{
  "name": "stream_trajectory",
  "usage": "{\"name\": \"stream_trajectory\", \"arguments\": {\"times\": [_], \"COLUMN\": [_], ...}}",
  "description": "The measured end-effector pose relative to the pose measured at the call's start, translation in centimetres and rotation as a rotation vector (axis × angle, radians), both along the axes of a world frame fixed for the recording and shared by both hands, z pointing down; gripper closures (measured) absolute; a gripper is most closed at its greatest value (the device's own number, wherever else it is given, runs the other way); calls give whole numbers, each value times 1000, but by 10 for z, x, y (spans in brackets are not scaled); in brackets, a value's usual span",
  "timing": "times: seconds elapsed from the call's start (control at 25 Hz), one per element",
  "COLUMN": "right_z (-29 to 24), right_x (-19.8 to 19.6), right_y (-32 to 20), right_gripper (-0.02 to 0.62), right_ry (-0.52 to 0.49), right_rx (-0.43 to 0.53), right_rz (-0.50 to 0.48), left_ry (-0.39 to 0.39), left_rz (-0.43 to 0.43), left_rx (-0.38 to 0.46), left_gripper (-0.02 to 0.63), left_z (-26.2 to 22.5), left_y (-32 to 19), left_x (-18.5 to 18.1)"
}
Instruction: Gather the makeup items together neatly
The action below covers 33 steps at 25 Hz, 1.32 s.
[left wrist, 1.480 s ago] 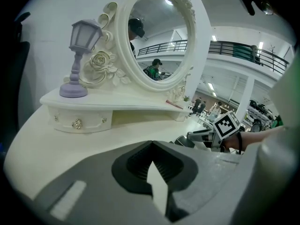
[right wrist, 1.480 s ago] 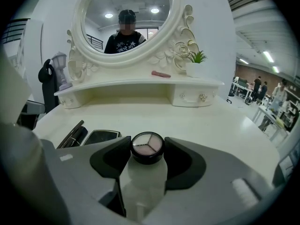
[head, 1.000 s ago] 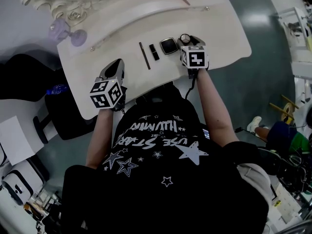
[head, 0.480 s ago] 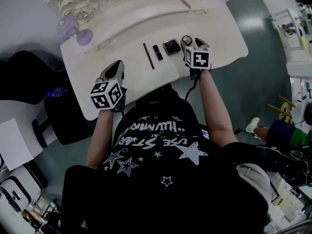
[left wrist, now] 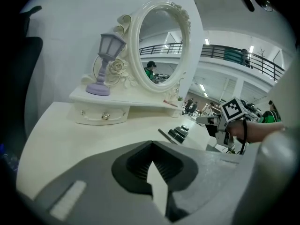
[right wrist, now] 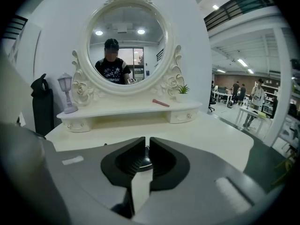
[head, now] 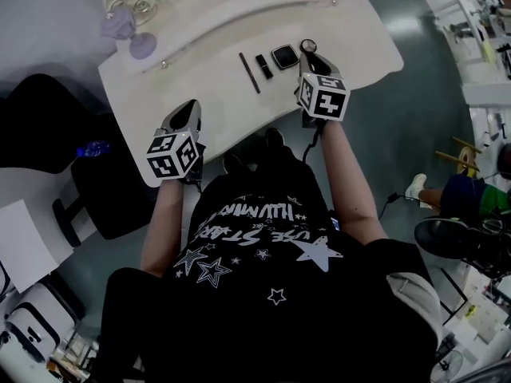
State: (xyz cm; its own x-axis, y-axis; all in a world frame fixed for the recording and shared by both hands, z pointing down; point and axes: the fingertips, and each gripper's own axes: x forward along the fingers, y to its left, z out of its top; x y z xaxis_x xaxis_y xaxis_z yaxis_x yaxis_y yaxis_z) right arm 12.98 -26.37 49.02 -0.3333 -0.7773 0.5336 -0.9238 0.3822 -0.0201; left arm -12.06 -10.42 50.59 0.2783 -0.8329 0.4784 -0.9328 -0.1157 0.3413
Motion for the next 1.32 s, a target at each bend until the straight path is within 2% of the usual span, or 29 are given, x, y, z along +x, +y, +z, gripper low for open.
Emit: {"name": "stream_trajectory", "arguments": {"times": [0.04,0.28,0.44,0.6,1.32], "right_z": [-3,-13,-9,-9,-30], "right_x": [-3,-14,-20,-22,27], "right_y": [5,23,37,57,147], "right_gripper": [563,566,566,566,566], "right_ry": [-3,-30,15,14,-17], "right_rx": [8,25,21,18,24], "right_rz": [-3,-33,-99,-160,-276], "left_ry": [3,9,9,8,-34], "left_rz": [0,0,6,0,-44], "left_rx": [3,13,10,22,52], "left_gripper": [604,604,604,604,604], "left_z": [0,-2,1,-2,-36], "left_y": [3,11,15,22,102], "left_x": [0,5,11,20,88]}}
